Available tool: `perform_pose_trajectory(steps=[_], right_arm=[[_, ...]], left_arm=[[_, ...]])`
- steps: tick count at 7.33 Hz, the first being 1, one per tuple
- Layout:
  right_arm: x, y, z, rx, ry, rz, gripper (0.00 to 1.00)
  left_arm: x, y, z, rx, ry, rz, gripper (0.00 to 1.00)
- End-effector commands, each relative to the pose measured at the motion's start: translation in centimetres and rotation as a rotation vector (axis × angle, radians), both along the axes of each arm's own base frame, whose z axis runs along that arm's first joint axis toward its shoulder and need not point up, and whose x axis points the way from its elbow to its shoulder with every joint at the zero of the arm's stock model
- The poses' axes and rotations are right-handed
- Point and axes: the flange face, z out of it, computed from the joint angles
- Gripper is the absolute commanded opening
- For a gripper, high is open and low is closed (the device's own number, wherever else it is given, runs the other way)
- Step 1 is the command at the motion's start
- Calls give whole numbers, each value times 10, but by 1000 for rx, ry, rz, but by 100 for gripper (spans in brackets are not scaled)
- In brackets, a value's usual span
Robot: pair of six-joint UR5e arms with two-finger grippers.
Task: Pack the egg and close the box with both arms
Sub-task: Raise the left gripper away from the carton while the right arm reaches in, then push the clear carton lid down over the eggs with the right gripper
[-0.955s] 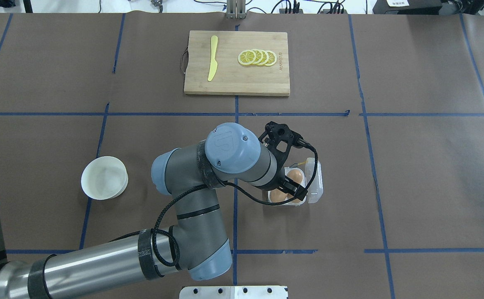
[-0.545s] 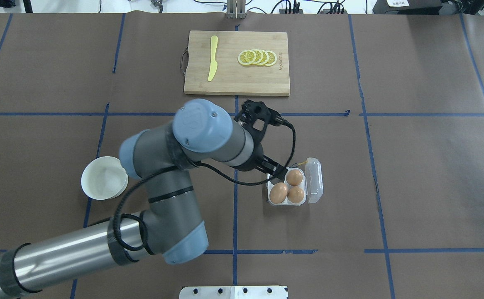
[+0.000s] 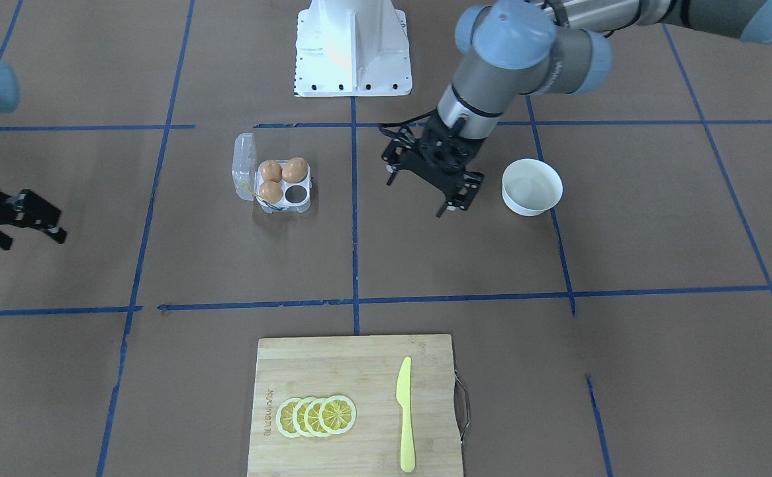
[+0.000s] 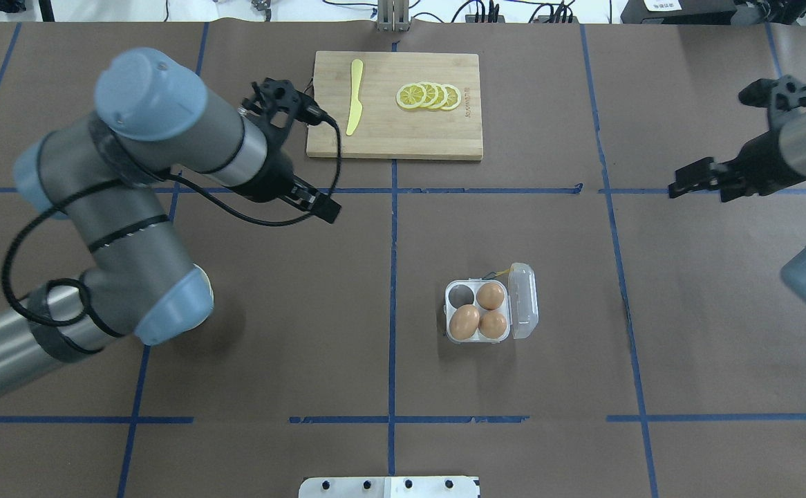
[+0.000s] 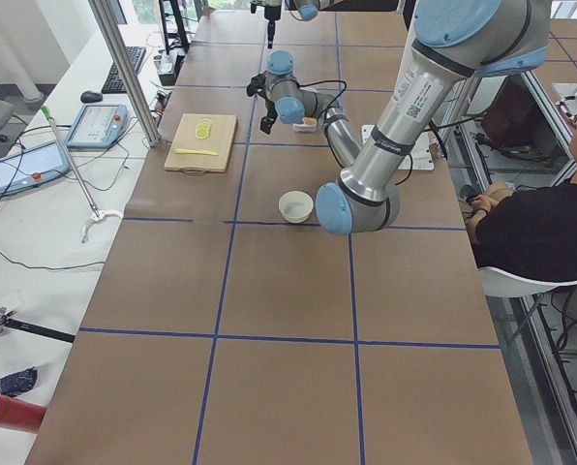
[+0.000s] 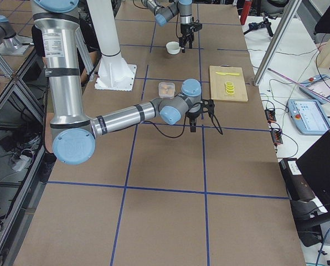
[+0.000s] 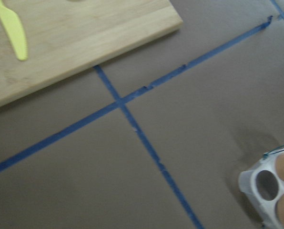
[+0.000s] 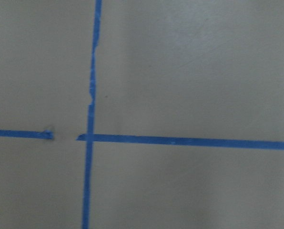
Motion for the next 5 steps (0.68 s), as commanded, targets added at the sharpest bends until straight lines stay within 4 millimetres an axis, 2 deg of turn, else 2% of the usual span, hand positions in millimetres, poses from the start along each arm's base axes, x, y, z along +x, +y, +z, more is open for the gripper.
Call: perform_pose_trajectory(steps=[1, 3, 4, 5], right_arm=[[-133, 83, -83, -42, -82, 86, 100], [-218, 124, -153, -76, -113, 76, 100], [-236, 126, -200, -72, -127, 77, 100], [-241, 124, -226, -81, -113, 74, 100]], left_arm=[[-90, -39, 56, 102, -56, 38, 100], [-104, -50, 64, 121, -69, 39, 100], [-110, -54, 64, 119, -70, 28, 100], [-114, -57, 66, 120, -73, 21, 100]])
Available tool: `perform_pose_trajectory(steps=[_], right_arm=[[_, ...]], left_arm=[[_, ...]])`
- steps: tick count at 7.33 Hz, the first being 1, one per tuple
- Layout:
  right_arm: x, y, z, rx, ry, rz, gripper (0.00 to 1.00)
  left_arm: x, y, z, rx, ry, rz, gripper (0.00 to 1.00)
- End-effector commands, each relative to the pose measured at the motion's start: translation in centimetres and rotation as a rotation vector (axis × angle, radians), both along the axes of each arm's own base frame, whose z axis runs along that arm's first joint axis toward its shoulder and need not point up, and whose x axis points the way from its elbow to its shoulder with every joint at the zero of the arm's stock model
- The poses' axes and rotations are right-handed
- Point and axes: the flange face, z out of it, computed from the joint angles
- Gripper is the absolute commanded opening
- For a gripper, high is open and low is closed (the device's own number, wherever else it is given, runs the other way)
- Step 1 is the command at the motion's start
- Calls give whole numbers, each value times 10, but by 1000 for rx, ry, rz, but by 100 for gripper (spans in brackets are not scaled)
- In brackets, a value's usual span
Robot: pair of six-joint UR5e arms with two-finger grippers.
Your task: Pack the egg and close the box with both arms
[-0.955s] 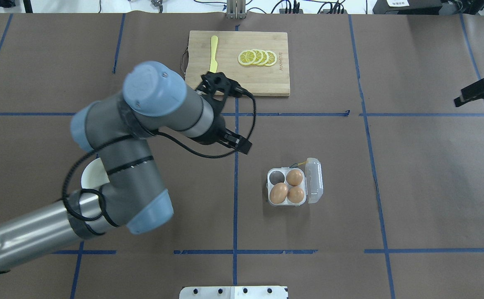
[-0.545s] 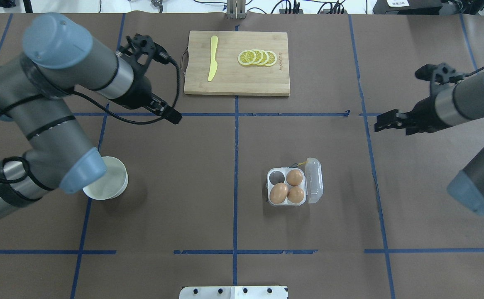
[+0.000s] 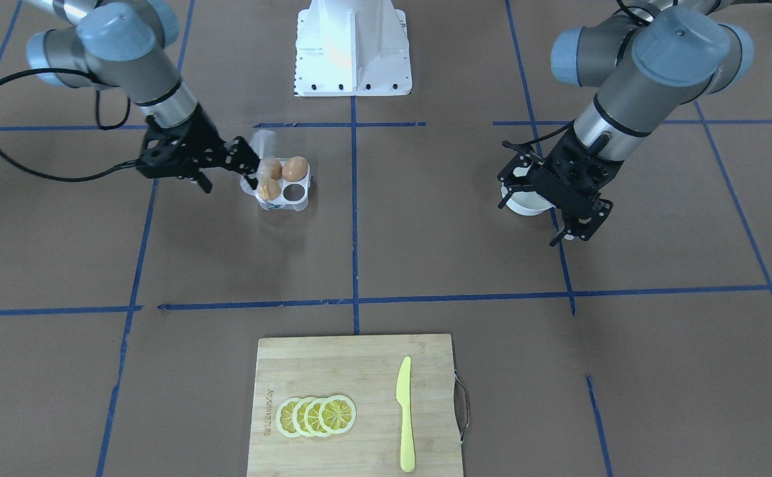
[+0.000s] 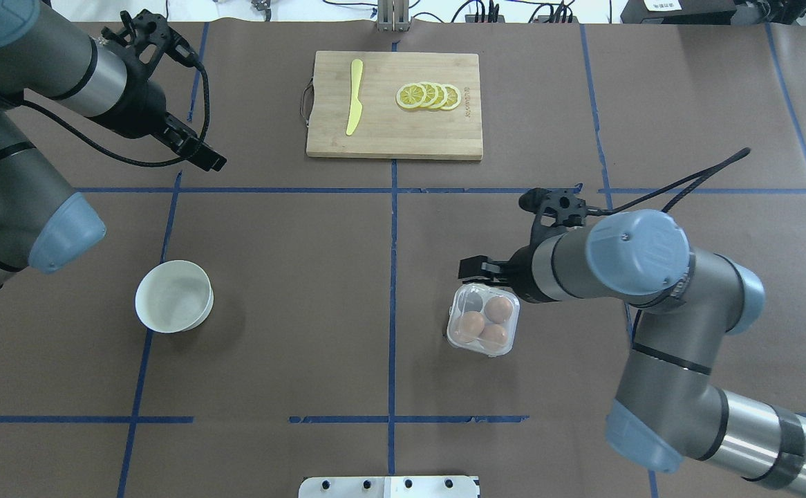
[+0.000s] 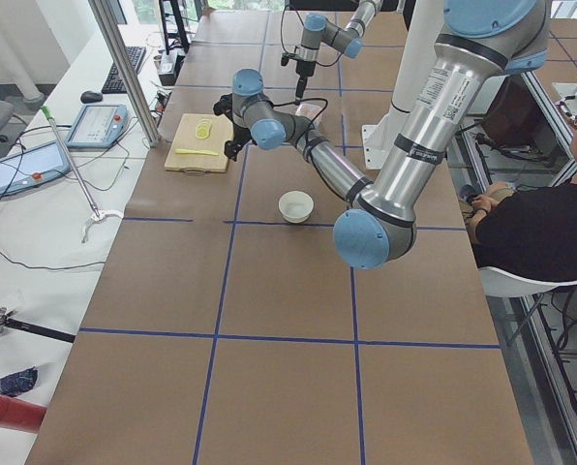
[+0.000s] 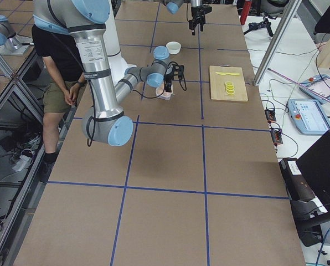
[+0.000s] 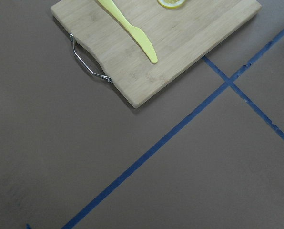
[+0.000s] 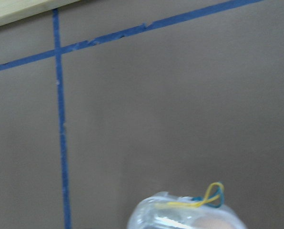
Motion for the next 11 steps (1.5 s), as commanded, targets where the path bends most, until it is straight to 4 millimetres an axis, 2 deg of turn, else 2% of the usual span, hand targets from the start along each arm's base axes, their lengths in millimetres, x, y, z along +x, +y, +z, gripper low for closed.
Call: perform_pose_trajectory(steps=[1, 2, 3, 4, 6, 7, 8, 9, 10, 11], right_arm=[[9, -7, -53, -4, -19, 25, 100], [61, -52, -50, -85, -33, 11, 100], [121, -92, -30, -135, -32, 5, 100], [165, -113, 14, -50, 33, -39, 100], [253, -144, 104, 54, 157, -89, 100], [311, -166, 141, 69, 157, -115, 100], [361, -180, 184, 111, 181, -150, 100], [406, -191, 222, 145, 224, -185, 100], [454, -200, 250, 163, 262, -202, 100], [487, -201, 271, 190, 288, -247, 100]], left_arm=[[-14, -8, 4, 11, -8, -14, 100], [-28, -6, 23, 21, -31, -12, 100], [-59, -13, 51, 43, -73, -20, 100], [-99, -18, 91, 63, -129, -27, 100], [-187, -25, 159, 94, -229, -49, 100], [-230, -21, 198, 27, -258, -105, 100], [-278, -4, 252, -61, -281, -168, 100], [-327, -6, 274, -116, -285, -250, 100], [-363, -2, 285, -163, -260, -300, 100], [-397, 6, 299, -213, -217, -340, 100]])
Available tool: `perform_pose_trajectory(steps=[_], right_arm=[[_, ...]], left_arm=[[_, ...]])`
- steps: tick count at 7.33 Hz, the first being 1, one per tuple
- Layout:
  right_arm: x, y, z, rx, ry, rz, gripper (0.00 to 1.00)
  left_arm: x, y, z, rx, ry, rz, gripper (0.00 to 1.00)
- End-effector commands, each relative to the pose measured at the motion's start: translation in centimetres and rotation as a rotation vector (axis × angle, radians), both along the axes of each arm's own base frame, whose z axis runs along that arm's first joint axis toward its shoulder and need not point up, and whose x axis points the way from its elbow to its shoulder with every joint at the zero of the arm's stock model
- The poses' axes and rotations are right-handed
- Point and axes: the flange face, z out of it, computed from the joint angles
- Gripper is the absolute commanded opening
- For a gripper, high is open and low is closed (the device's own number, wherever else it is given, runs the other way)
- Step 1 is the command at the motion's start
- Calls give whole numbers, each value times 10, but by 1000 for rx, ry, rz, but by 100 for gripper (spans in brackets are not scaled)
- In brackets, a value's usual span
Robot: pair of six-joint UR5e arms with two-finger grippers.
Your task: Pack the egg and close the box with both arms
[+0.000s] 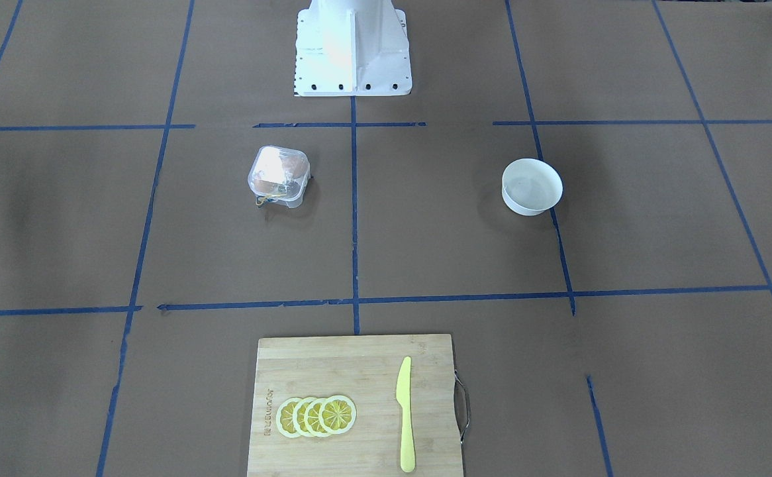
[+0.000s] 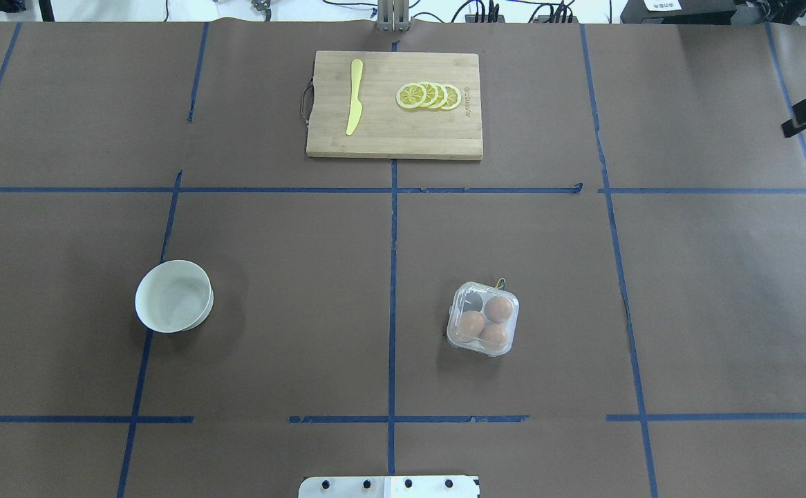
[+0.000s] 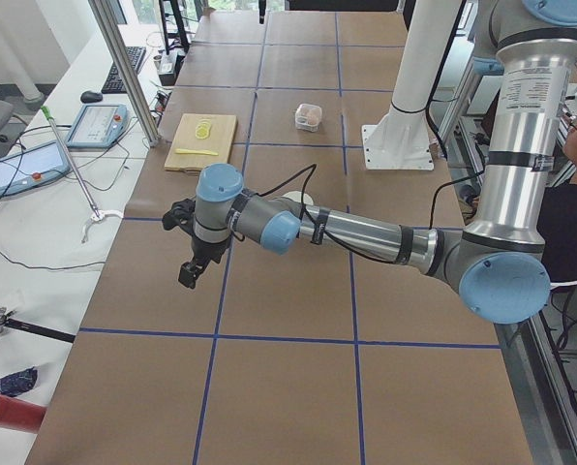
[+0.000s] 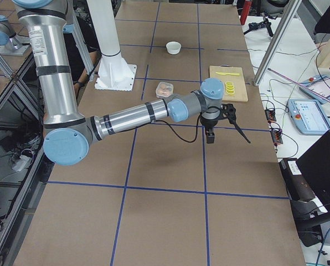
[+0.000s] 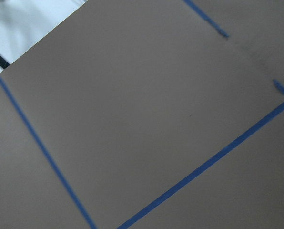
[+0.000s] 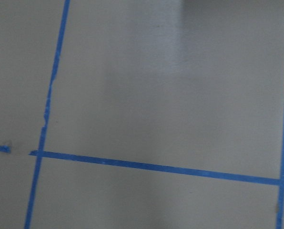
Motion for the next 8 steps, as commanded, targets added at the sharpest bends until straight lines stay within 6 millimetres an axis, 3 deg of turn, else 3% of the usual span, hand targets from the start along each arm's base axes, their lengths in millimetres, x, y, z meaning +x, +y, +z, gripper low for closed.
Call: perform_pose_trajectory(steps=[1, 2, 4, 5, 7, 8], right_arm=[[73, 1, 40, 13, 40, -40, 100], [88, 4, 42, -15, 40, -24, 100], [104, 10, 45, -21, 38, -51, 100], [103, 9, 44, -13, 38, -57, 100], [92, 9, 48, -9, 40, -80, 100], [81, 9, 49, -6, 43, -104, 100]], left_arm=[[-53, 16, 28, -121, 75, -79, 100], [-65, 22, 30, -186, 86, -92, 100], [-66, 28, 42, -193, 60, -40, 100], [-65, 32, 50, -238, 63, -40, 100], [-63, 72, 64, -286, 71, -81, 100], [-61, 88, 49, -233, 64, -78, 100]])
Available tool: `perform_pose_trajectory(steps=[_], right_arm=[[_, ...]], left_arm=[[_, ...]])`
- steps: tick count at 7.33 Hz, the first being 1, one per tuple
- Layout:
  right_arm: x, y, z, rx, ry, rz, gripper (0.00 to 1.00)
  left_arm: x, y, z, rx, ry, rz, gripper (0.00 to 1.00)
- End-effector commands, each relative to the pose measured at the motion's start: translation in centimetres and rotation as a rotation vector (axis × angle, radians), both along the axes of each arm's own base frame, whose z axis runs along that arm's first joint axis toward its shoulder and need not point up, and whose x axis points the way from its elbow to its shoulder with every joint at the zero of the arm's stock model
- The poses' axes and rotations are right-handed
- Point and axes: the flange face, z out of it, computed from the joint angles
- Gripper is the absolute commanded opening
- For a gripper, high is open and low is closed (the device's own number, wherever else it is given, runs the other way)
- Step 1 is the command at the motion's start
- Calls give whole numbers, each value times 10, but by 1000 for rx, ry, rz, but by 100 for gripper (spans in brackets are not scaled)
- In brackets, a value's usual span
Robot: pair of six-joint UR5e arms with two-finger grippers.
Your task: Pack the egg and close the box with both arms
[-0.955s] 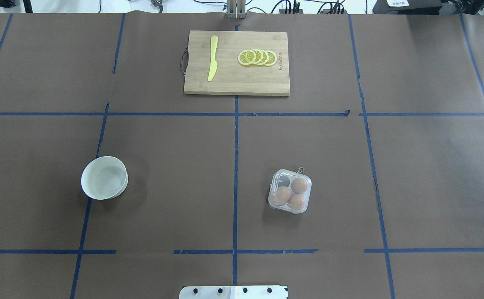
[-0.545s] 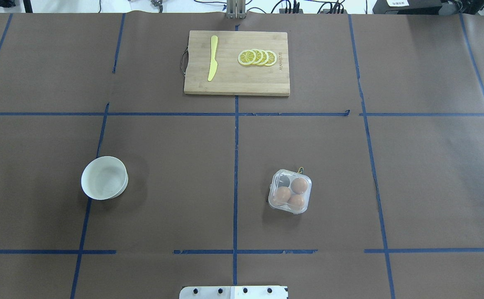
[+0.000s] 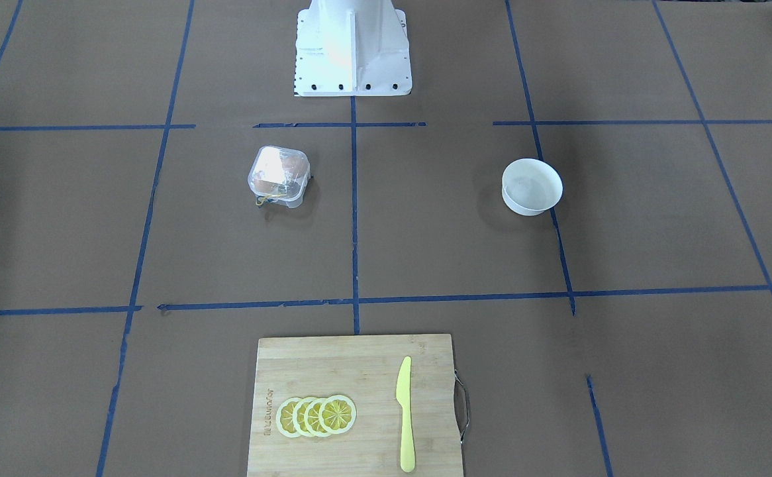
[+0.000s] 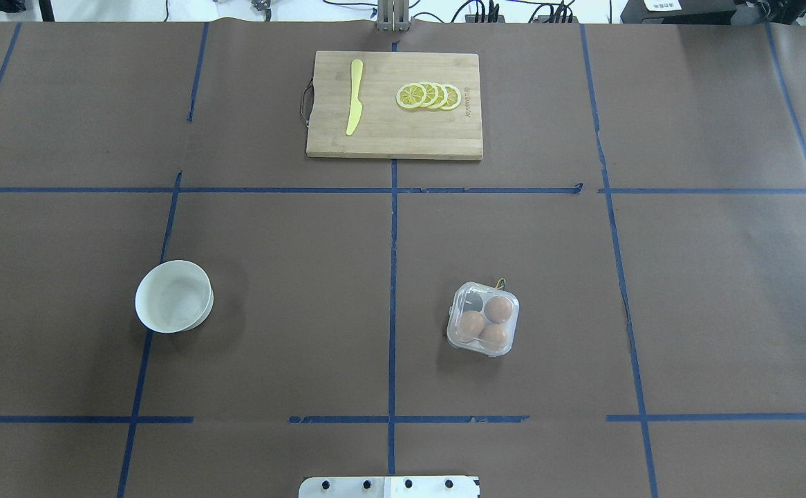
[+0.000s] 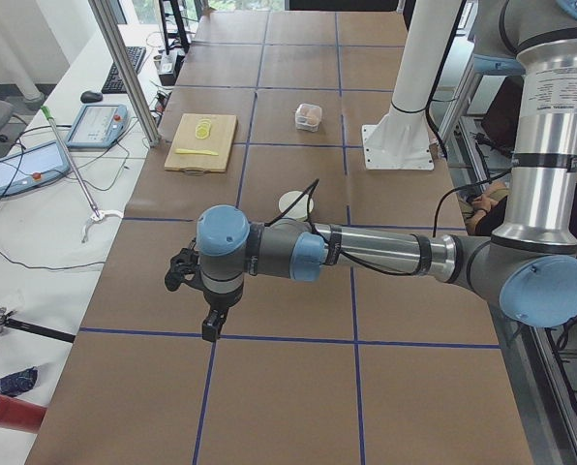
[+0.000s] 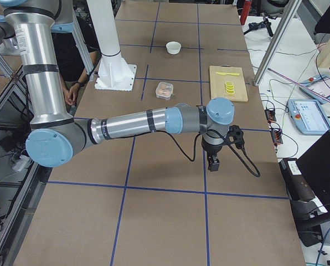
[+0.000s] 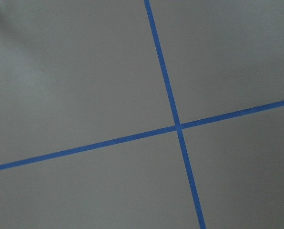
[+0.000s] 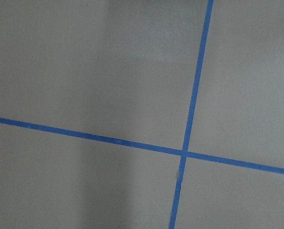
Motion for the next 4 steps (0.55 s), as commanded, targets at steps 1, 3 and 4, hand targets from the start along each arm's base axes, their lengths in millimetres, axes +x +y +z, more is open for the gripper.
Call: perform_pose_trajectory(steps=[1, 3, 4], right_arm=[[-15, 3, 4, 0, 2, -31, 100], [-41, 2, 10, -15, 9, -74, 100], [-46, 1, 5, -14, -6, -77, 100]], left_arm=[[3, 20, -3, 20, -10, -2, 100], [5, 22, 16, -27, -7, 3, 100], [7, 21, 17, -30, -7, 8, 100]])
